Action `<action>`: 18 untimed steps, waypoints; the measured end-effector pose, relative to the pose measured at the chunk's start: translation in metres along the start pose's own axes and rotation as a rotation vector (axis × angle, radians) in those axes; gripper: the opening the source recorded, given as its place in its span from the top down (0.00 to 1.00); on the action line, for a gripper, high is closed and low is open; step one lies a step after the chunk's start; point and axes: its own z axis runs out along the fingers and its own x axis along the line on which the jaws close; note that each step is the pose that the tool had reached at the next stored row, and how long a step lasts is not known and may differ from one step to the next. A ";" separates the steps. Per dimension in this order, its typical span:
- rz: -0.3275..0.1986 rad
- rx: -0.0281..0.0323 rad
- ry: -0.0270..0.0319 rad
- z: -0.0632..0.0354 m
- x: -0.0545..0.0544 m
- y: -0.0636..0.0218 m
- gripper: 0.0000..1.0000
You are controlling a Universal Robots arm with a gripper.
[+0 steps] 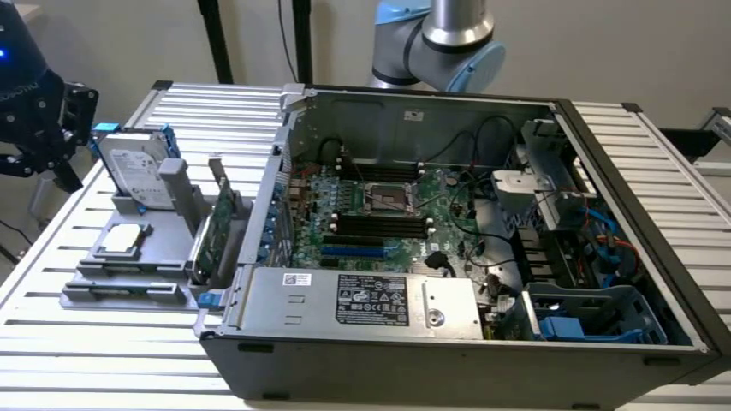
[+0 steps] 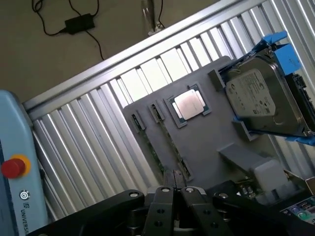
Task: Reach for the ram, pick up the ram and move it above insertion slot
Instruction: 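Pick up the ram and move it above insertion slot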
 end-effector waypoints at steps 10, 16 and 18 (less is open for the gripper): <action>-0.182 0.0019 0.0066 0.0000 0.000 0.0000 0.89; -0.291 0.0044 0.0101 0.0002 0.000 0.0000 0.89; -0.327 0.0054 0.0111 0.0002 0.000 0.0000 0.89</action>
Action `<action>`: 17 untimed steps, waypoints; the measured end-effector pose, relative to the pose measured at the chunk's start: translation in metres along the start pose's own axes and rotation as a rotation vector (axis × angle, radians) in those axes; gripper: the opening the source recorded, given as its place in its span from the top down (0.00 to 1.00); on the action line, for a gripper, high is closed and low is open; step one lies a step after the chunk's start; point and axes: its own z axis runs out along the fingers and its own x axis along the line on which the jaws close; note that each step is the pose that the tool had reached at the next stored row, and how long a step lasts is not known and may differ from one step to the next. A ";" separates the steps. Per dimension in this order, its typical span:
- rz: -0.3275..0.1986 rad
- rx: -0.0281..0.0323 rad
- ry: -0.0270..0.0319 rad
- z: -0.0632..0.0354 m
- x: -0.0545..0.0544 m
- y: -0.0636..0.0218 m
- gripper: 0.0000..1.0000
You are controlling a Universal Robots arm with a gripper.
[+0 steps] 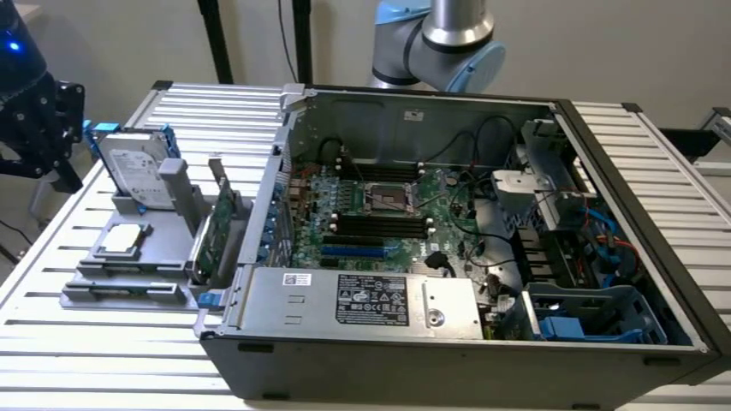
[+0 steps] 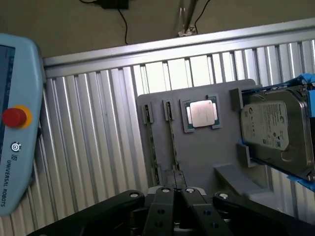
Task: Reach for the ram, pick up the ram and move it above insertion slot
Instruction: 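Pick up the ram and move it above insertion slot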
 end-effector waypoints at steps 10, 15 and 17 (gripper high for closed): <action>-0.182 0.0116 0.0051 0.0004 0.000 -0.0001 0.89; -0.266 0.0218 0.0074 0.0009 0.000 0.0001 0.89; -0.272 0.0268 0.0075 0.0010 0.000 0.0007 0.89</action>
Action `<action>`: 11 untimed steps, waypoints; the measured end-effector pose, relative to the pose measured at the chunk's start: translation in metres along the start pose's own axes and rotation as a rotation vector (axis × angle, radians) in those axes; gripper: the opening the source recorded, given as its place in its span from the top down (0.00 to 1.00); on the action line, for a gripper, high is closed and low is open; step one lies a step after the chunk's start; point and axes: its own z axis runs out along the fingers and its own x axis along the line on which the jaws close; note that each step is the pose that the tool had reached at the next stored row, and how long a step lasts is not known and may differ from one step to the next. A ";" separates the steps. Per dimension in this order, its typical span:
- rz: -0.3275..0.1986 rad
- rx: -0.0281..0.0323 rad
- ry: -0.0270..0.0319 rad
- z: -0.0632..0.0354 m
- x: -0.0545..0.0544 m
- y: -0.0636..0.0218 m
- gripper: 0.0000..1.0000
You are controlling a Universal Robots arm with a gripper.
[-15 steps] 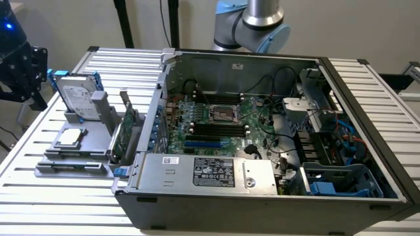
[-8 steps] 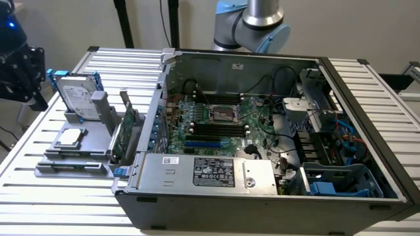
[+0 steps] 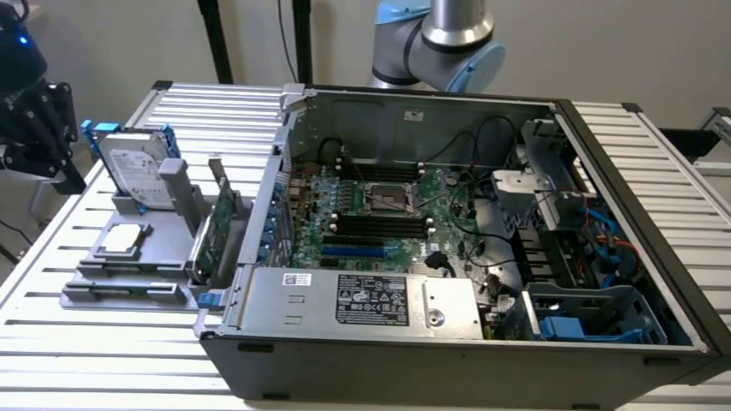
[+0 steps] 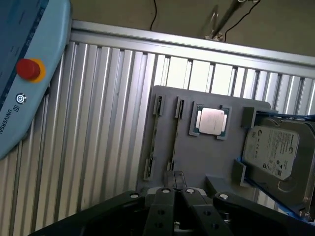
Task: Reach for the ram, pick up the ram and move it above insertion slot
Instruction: 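Pick up the ram and move it above insertion slot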
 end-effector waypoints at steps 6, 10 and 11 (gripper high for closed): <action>0.000 0.0024 0.0003 0.0022 0.000 0.0005 0.70; 0.002 0.0024 0.0005 0.0081 0.003 0.0010 0.64; 0.005 0.0025 0.0004 0.0099 0.004 0.0011 0.64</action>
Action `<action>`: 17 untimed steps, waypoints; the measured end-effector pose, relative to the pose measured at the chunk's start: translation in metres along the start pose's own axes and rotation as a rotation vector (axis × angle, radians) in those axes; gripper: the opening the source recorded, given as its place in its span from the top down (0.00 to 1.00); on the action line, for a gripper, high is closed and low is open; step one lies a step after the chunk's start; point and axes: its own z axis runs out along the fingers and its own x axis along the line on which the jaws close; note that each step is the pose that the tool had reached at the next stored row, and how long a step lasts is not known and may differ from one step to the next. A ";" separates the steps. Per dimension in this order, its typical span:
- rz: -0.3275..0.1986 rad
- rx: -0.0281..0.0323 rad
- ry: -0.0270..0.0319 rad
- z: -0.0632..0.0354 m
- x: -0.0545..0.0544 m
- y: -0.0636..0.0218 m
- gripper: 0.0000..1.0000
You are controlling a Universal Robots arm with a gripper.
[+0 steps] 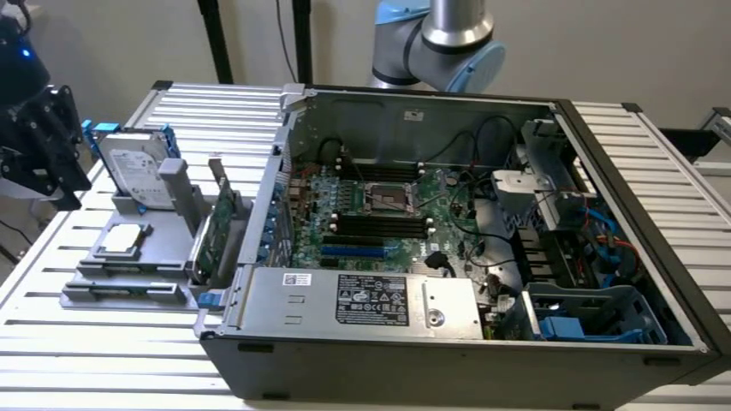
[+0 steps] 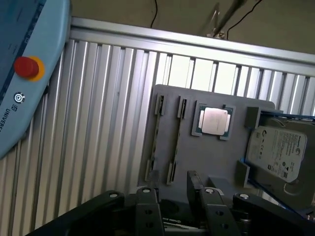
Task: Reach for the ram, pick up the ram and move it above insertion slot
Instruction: 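Pick up the ram and move it above insertion slot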
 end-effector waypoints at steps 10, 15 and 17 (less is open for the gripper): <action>0.052 0.0011 0.0000 0.0183 0.007 0.0017 0.64; 0.068 0.0014 -0.0004 0.0276 0.012 0.0030 0.64; 0.074 0.0012 -0.0004 0.0313 0.014 0.0034 0.64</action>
